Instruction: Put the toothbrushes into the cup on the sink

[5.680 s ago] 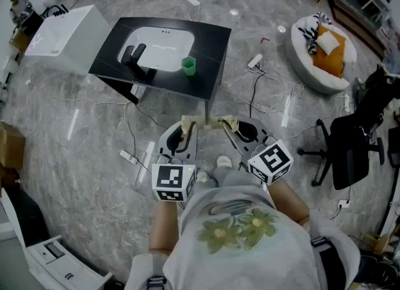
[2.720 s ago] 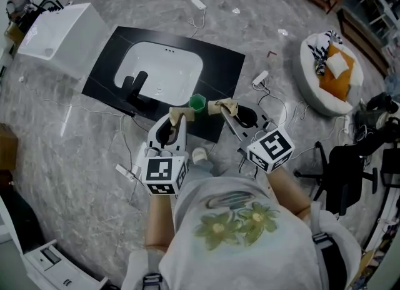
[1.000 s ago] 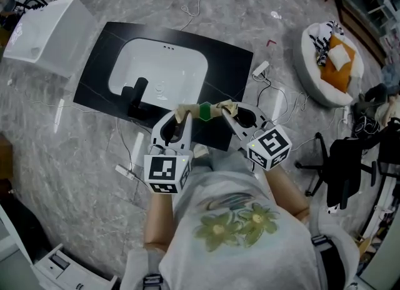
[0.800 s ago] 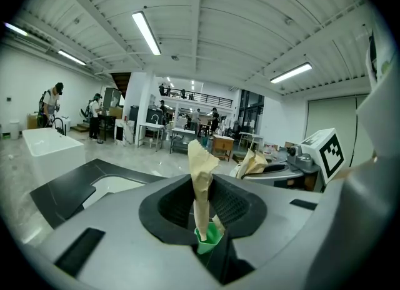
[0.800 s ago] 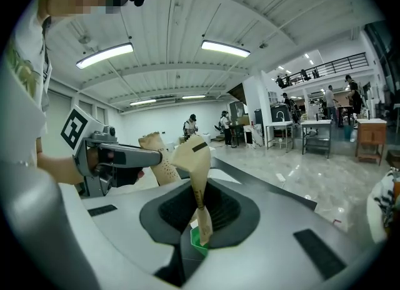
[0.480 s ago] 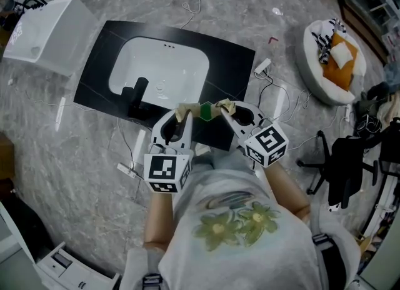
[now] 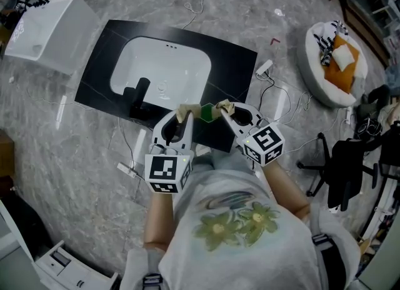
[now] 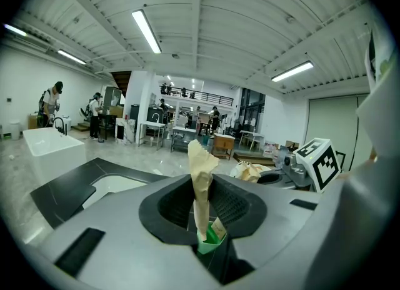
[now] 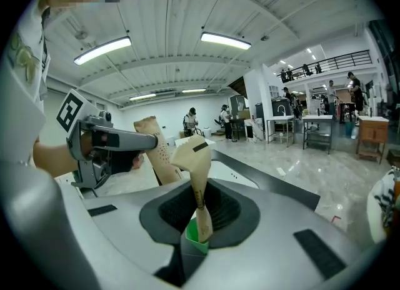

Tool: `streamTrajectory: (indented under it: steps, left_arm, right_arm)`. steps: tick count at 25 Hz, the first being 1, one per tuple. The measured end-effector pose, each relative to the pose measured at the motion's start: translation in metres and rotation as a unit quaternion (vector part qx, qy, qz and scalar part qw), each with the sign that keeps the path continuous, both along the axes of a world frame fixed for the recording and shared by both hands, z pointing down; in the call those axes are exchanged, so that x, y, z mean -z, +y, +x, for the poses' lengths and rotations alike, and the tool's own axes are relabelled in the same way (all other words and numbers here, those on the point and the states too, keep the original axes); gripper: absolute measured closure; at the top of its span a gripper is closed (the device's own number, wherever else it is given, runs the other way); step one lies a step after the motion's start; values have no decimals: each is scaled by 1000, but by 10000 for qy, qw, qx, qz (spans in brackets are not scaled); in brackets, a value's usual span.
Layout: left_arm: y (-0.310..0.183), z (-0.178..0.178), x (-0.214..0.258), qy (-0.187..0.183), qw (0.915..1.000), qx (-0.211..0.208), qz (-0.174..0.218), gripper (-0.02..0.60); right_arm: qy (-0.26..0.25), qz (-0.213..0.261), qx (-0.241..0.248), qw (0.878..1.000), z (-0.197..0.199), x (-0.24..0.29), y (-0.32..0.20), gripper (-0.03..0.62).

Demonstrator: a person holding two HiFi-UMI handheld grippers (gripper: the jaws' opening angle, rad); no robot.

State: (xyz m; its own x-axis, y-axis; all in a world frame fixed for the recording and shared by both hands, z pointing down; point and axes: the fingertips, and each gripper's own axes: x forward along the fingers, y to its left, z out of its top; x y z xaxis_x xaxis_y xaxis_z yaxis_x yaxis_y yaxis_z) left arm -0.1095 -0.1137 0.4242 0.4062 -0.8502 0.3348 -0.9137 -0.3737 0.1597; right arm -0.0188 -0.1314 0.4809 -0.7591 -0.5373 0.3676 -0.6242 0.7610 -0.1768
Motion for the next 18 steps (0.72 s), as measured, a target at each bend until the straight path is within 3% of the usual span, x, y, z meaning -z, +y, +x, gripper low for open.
streamTrajectory:
  steps: [18]
  left_arm:
    - [-3,-5,-5,2,9999,121,-64,492]
  right_arm:
    - [249,-99,214,9994,-11,-25,-3,539]
